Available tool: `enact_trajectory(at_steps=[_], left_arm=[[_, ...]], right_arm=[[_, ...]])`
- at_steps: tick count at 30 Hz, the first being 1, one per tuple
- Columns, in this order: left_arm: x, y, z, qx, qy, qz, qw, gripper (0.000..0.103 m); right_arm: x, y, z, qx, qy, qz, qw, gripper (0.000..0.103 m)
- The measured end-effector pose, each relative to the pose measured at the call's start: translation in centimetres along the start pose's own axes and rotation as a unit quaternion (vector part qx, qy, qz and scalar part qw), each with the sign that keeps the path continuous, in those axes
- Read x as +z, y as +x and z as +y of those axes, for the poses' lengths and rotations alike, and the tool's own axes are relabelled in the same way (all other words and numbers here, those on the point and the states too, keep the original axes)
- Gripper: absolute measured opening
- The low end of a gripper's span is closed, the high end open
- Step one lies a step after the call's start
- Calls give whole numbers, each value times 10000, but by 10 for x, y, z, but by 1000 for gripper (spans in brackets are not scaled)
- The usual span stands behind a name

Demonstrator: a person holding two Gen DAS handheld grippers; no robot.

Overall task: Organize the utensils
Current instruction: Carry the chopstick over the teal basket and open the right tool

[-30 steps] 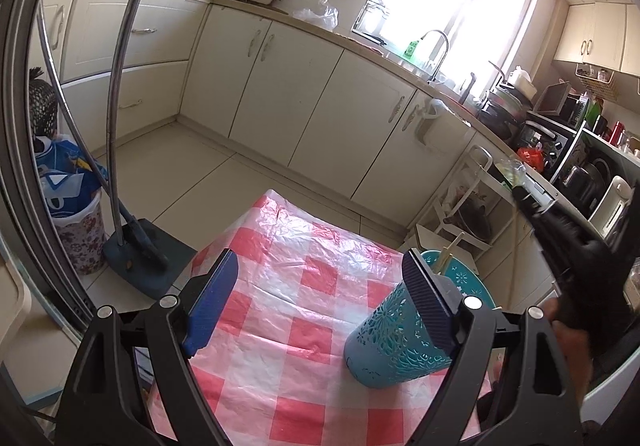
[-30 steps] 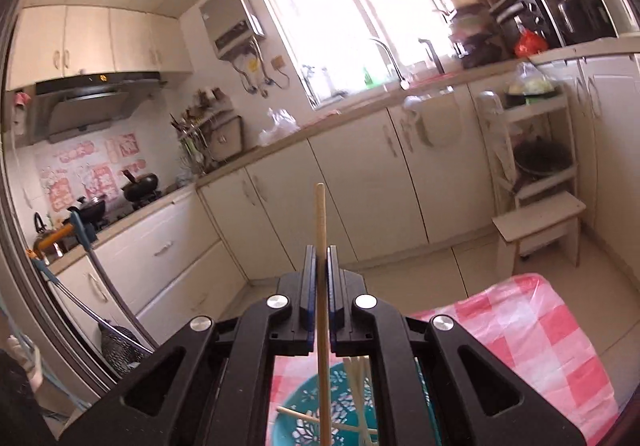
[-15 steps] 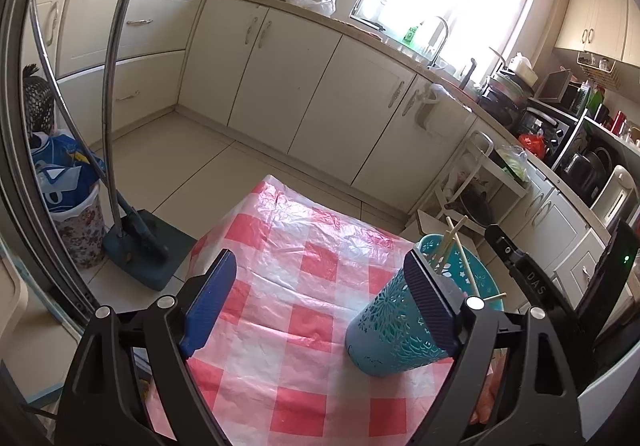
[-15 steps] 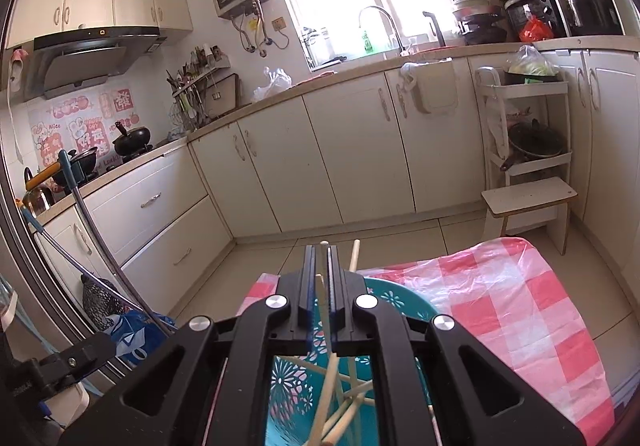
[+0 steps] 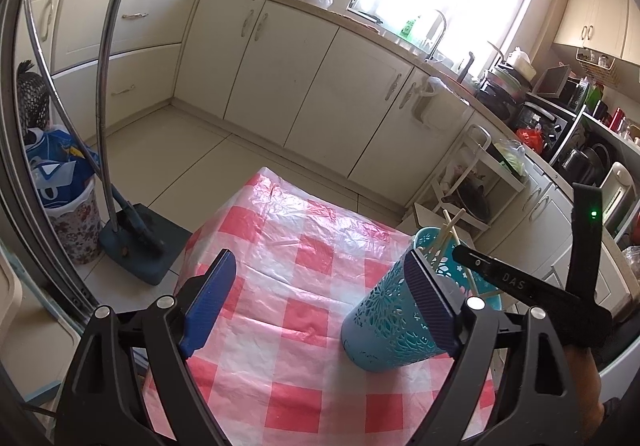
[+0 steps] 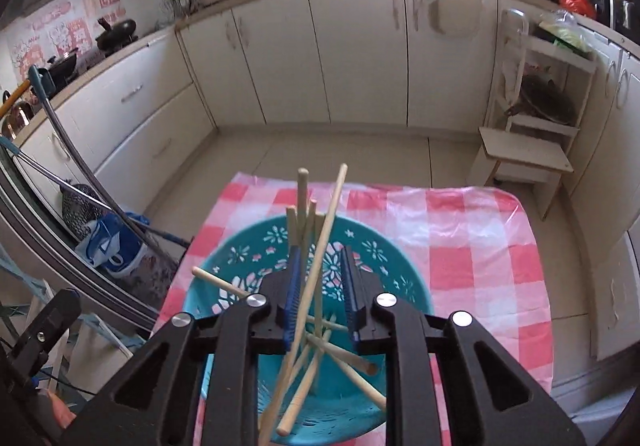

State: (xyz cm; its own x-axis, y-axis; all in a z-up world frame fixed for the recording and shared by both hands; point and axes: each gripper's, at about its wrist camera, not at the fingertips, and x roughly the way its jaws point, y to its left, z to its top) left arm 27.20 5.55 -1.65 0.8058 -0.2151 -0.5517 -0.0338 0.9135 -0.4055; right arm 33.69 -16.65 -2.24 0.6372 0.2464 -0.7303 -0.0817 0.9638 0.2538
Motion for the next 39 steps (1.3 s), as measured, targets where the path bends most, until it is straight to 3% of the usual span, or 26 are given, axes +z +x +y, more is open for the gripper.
enact_trajectory(at_steps=[3,6,8,11,12,13,14,15,21,27,29,33,35,39], left_arm=[[0,0,1,8,-21,11,10000,82],[-1,0,2,10,-46,23,10000,82],[-1,0,2,0,-67,27,10000,82],[-2,1,1,-7,-58,43,10000,82],[-2,2,1,-8,-46,53,10000,82],[-3,3,0,-9,-33,66,10000,82],[-3,3,0,-8,-22,77,10000,82],[-4,3,0,-5,-13,83,10000,82],[-2,2,3,-18,-81,56,9999,82],[-2,1,4,-10,-82,44,10000,82],[-2,1,4,-1,-70,56,10000,82],[-3,-4,-1,125,141,-35,9998,82],[-5,-10,-9,208,396,-142,9989,83],[-16,-24,-23,419,1001,-296,9937,89]], right_arm=[[-1,3,-5,49,86,104,9999,6],[1,-13,-10,179,319,-176,9992,5],[2,-35,-11,508,509,-787,9943,5],[-2,-67,-9,728,754,-2045,9732,5],[-3,-70,-8,691,813,-2254,9684,6],[-7,-68,-4,599,810,-2475,9636,11],[-10,-64,1,517,714,-2594,9617,23],[-13,-59,5,417,649,-2642,9614,26],[-37,-30,6,348,696,-2239,9715,26],[-69,-51,3,403,560,-2154,9741,26],[-86,-63,1,387,448,-2073,9765,37],[-121,-82,-6,363,428,-1837,9814,44],[-143,-91,-9,281,514,-1628,9849,60],[-183,-107,-13,109,625,-1309,9894,69]])
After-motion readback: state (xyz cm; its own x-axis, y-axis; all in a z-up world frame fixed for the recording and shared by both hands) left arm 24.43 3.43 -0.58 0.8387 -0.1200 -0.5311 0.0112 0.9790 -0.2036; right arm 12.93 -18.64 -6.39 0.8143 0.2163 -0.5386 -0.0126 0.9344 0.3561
